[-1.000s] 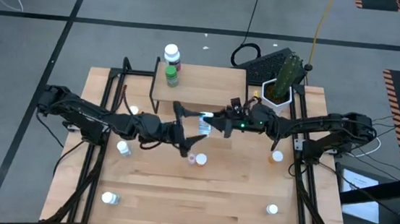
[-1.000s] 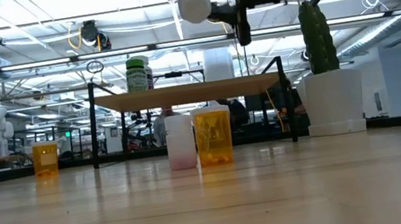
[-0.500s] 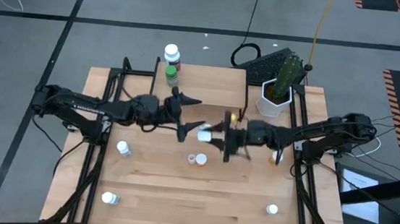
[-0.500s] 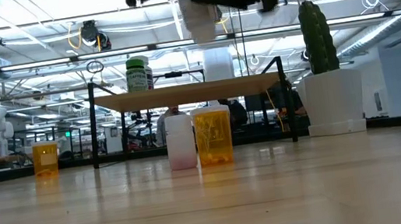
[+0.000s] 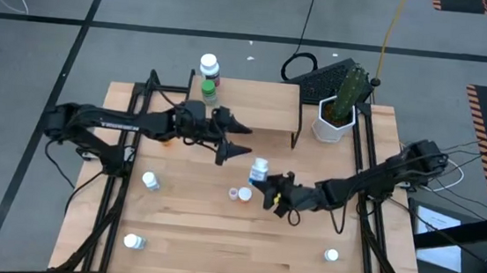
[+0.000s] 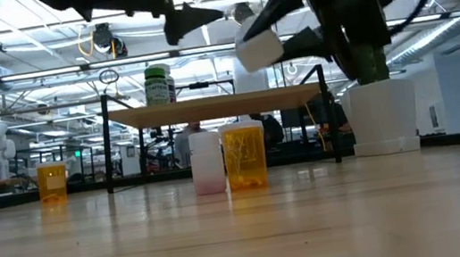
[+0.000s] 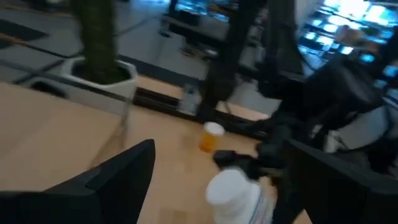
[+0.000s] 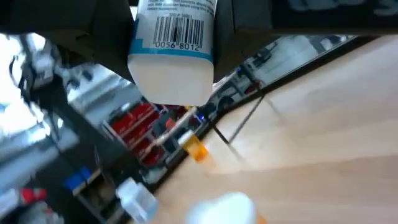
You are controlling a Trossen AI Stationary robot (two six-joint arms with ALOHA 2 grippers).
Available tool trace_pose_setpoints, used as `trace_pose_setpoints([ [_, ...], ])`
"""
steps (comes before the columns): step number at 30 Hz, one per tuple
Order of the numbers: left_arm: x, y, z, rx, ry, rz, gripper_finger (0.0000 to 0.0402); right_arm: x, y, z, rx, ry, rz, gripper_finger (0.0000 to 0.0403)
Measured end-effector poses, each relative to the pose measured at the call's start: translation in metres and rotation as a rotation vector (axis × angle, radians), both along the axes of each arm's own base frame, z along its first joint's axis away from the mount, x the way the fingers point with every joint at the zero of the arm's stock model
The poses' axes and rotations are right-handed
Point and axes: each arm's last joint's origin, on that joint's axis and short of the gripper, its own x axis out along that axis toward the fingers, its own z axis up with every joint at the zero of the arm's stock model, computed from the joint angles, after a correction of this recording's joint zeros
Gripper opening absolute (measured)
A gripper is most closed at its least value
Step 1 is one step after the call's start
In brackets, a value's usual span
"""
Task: Pick and place medicine bottles onto shelf by color
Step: Put the white blue pill bottle on the shelf
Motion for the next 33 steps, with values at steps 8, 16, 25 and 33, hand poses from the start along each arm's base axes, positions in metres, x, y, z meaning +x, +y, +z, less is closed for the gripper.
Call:
trace_pose_setpoints([
  [8, 0.021, 0.002, -0.030, -0.053, 0.030, -0.247, 0.0351, 0.009, 0.007, -0.020, -0.113, 0.039, 0.050, 0.0157],
  [16, 0.023, 0.013, -0.034, -0.089, 0.031, -0.207, 0.0351, 0.010, 0.007, -0.003, -0.113, -0.064, 0.053, 0.0157],
  [25, 0.025, 0.001, -0.034, -0.082, 0.031, -0.248, 0.0351, 0.014, -0.002, 0.005, -0.127, -0.114, 0.057, 0.0157],
  [33, 0.027, -0.009, -0.031, -0.050, -0.003, -0.286, 0.0351, 0.016, -0.007, 0.006, -0.128, -0.119, 0.043, 0.0157],
])
